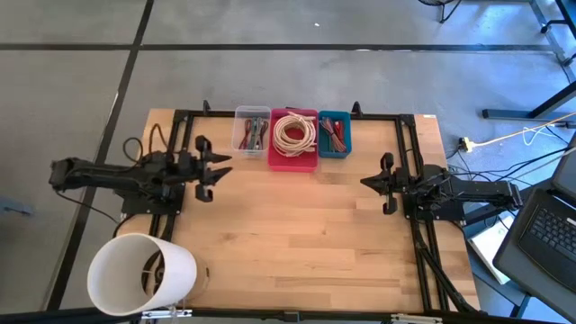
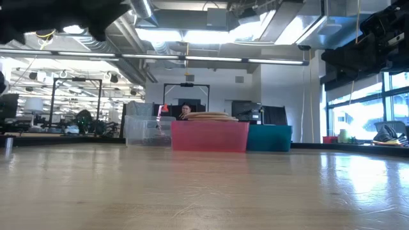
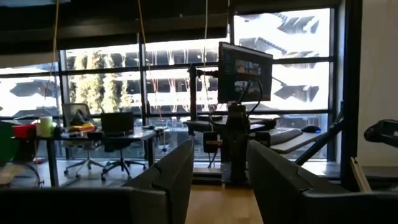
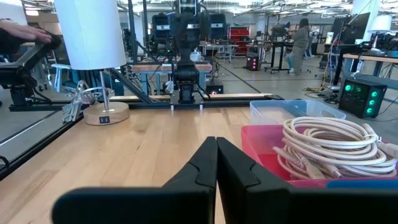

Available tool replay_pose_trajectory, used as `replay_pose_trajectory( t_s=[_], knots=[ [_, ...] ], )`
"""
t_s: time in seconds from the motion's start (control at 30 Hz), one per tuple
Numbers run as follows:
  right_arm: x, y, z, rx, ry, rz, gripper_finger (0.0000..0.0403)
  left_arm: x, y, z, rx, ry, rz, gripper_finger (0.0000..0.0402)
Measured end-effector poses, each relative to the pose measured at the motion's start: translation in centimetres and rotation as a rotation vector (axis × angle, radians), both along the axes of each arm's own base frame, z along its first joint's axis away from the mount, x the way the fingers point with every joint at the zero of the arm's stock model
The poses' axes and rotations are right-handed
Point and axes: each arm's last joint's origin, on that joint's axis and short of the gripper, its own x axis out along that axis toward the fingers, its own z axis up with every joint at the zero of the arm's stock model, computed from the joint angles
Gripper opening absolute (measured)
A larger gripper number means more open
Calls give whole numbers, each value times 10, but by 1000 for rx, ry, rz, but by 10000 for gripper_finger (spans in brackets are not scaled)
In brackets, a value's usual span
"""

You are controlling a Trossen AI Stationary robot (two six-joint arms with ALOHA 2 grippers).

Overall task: Pick & Place USB Port
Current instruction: Return to Home Position

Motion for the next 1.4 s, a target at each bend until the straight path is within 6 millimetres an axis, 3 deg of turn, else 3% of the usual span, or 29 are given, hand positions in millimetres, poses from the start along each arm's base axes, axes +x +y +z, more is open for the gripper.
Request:
replay_pose_trajectory(
  t_s=[0.37,0.57,0.67,0.9,1.03,1.4],
  knots=[
    [0,0,0,0,0,0,6,-31,-1,-35,0,-68,16,143],
    [0,0,0,0,0,0,6,-40,0,-39,-25,-59,57,143],
    [0,0,0,0,0,1,8,-40,0,-40,-38,-51,45,143],
    [0,0,0,0,0,1,18,-34,-5,-57,-200,124,-184,143],
    [0,0,0,0,0,1,15,-33,-4,-66,-149,221,-145,143],
    [0,0,0,0,0,1,17,-32,-2,-69,-145,249,-88,143]
  ],
)
